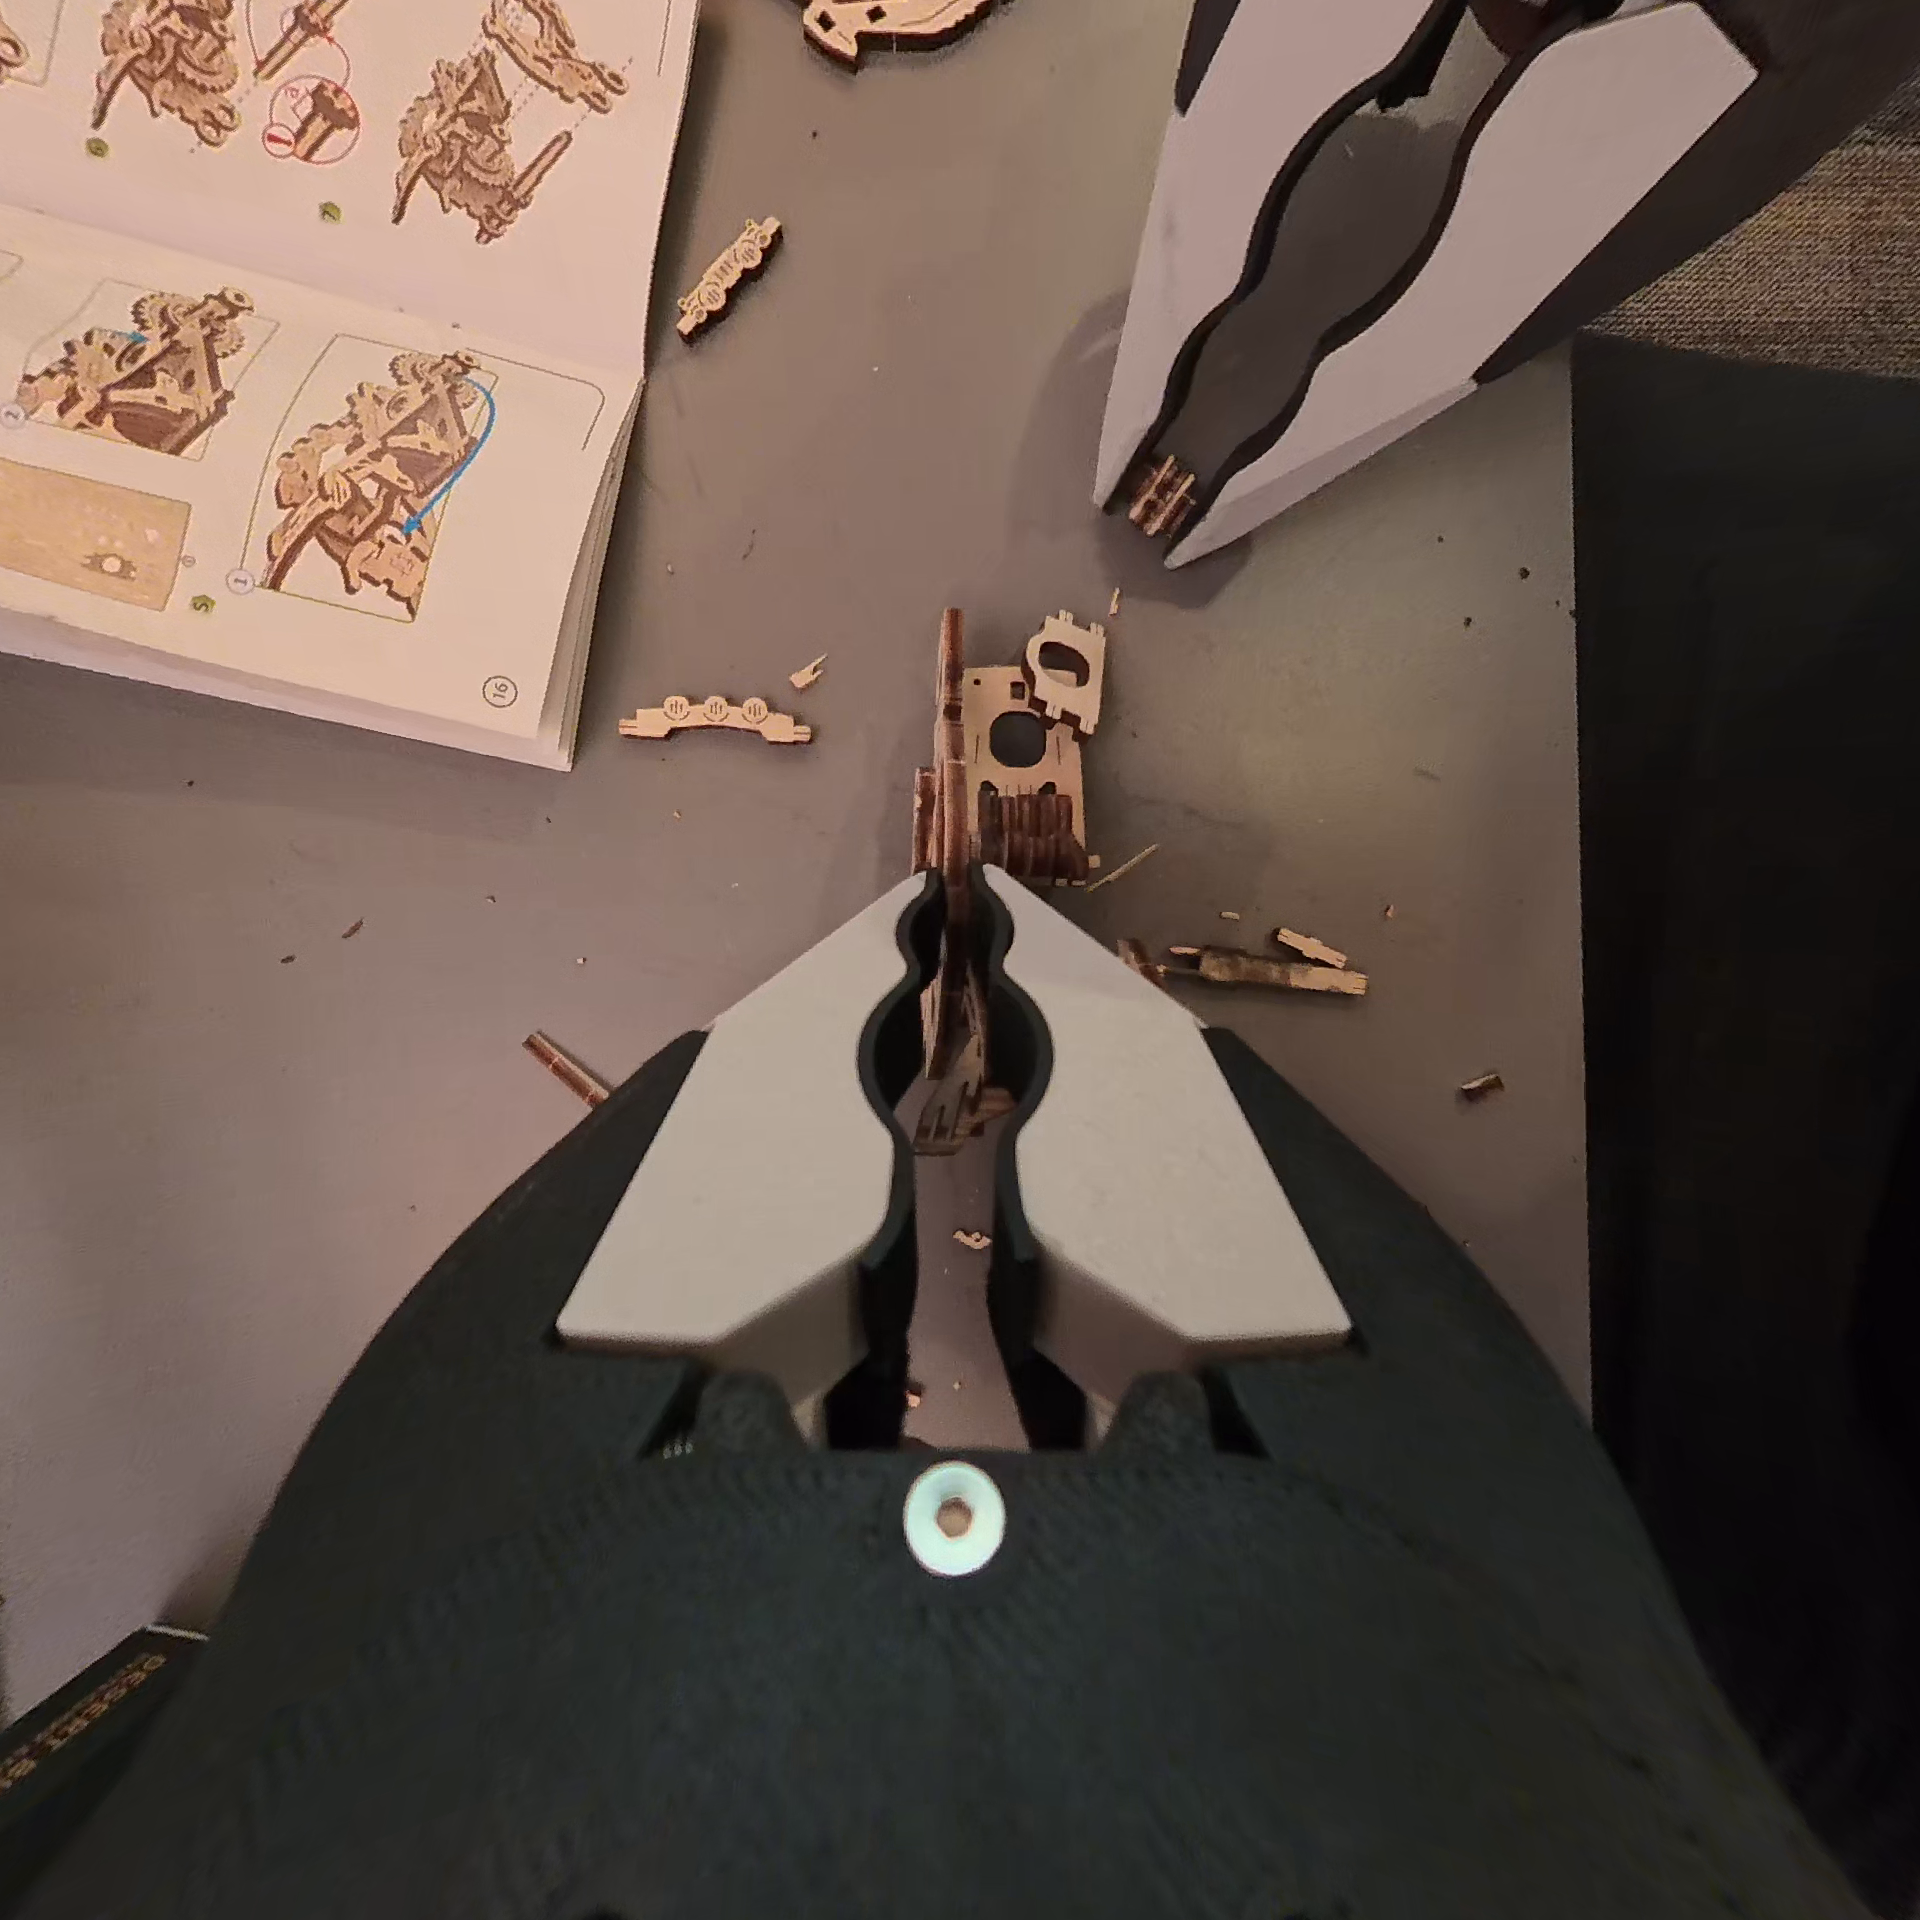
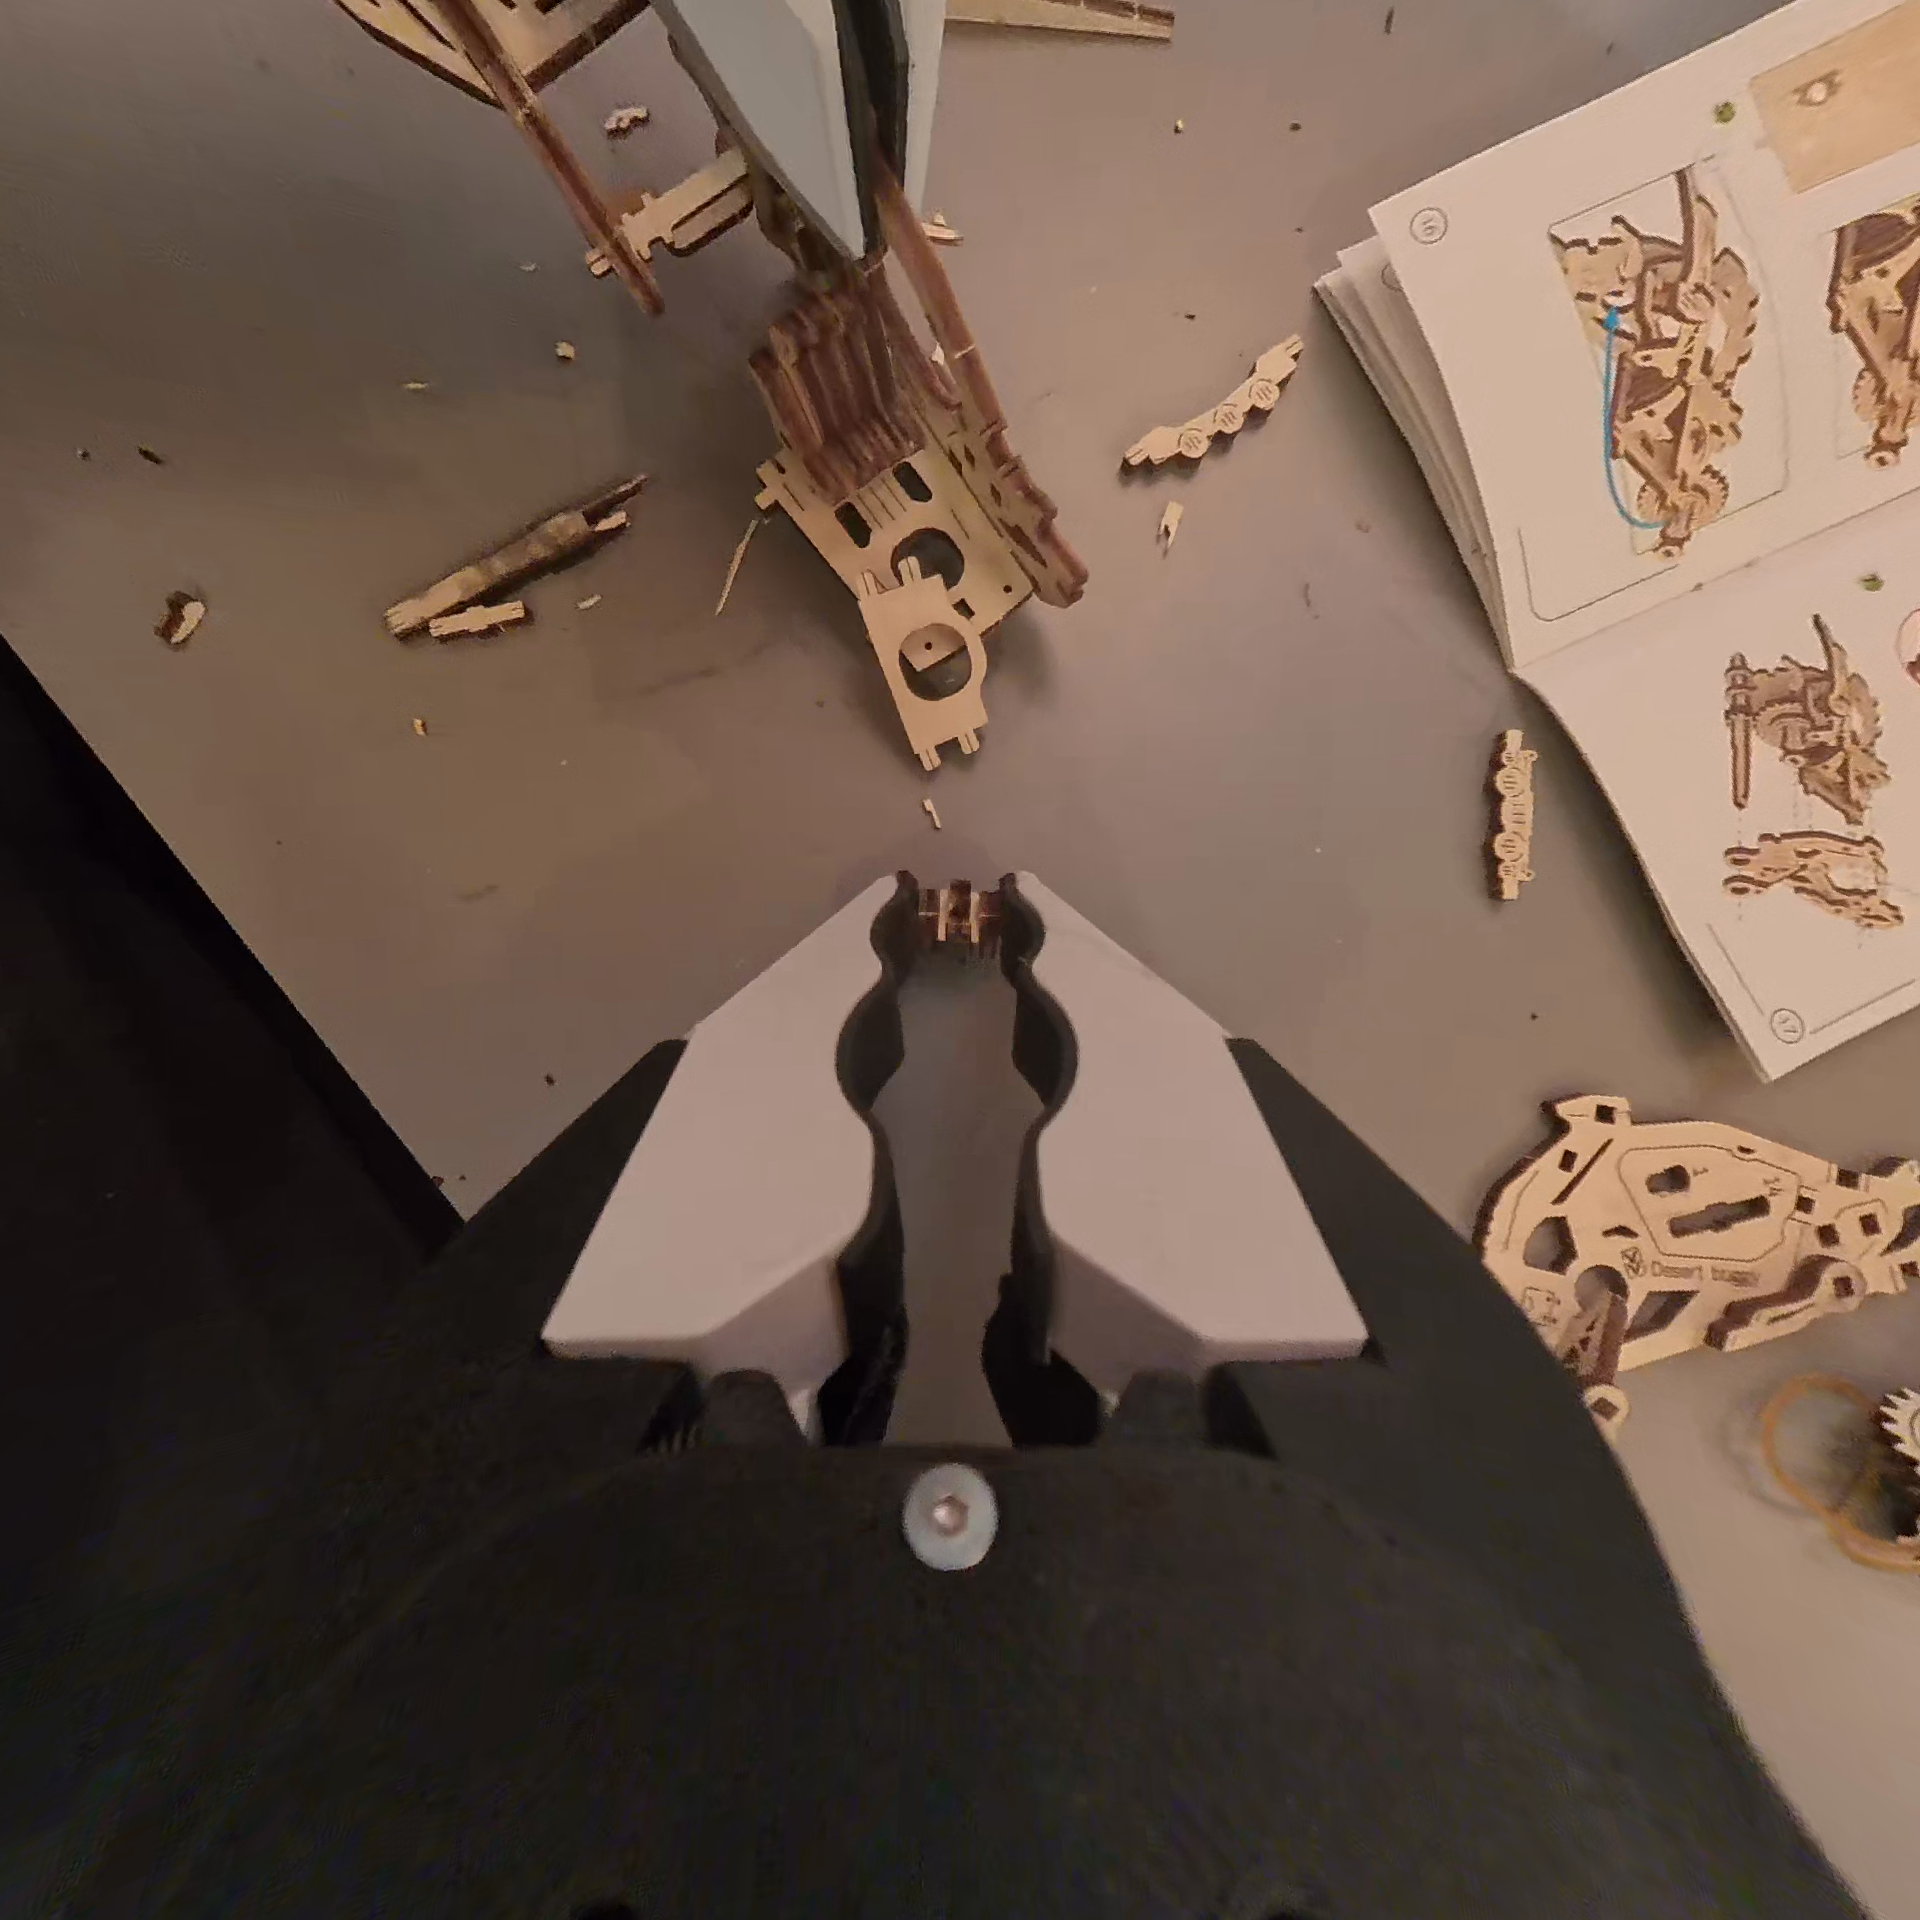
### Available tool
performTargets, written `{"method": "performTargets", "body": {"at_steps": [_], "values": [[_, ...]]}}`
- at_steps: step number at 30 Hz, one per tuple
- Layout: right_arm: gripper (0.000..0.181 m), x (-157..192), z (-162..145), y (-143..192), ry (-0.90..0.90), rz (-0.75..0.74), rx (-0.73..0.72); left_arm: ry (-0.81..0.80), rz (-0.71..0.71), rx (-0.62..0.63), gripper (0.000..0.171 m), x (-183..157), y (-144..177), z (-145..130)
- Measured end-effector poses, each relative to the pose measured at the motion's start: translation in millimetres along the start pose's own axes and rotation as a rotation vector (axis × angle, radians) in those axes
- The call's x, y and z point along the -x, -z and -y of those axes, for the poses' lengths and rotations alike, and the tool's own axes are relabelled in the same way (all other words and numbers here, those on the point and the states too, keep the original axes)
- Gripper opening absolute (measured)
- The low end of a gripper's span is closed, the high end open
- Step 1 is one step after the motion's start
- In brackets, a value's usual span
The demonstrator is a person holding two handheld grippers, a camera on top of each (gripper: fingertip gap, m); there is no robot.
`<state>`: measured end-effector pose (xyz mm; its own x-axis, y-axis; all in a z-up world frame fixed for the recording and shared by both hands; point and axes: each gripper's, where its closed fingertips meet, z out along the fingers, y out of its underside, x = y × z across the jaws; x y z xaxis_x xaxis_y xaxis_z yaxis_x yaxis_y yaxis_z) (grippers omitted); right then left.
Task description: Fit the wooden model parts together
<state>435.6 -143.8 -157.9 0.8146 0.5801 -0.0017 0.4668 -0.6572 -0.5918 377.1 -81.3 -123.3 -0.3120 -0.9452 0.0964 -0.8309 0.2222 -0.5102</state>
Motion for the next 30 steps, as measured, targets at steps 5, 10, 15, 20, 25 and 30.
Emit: {"method": "performTargets", "body": {"at_steps": [5,10,15,20,25,30], "values": [[0.012,0.4,1.4,0.1,-0.048,0.023,-0.008,0.004,-0.001,-0.008,0.002,1.0,0.6,0.3],[0.035,3.0,19.9,7.1,-0.004,0.018,-0.055,0.01,-0.007,-0.017,0.002,0.8,1.0,0.2],[0.036,5.1,24.9,-15.8,0.112,0.001,0.022,0.008,0.008,-0.007,0.002,1.4,1.6,-0.6],[0.015,0.1,32.7,-23.4,0.079,0.035,0.026,0.014,0.027,-0.006,0.001,3.6,2.4,-1.5],[0.014,-7.3,30.6,-17.2,0.046,0.041,0.015,0.024,0.037,-0.013,0.001,6.8,4.4,-1.9],[0.037,-16.4,8.6,-6.0,-0.035,0.065,0.105,0.037,0.051,-0.014,0.001,9.5,5.6,-3.4]]}}
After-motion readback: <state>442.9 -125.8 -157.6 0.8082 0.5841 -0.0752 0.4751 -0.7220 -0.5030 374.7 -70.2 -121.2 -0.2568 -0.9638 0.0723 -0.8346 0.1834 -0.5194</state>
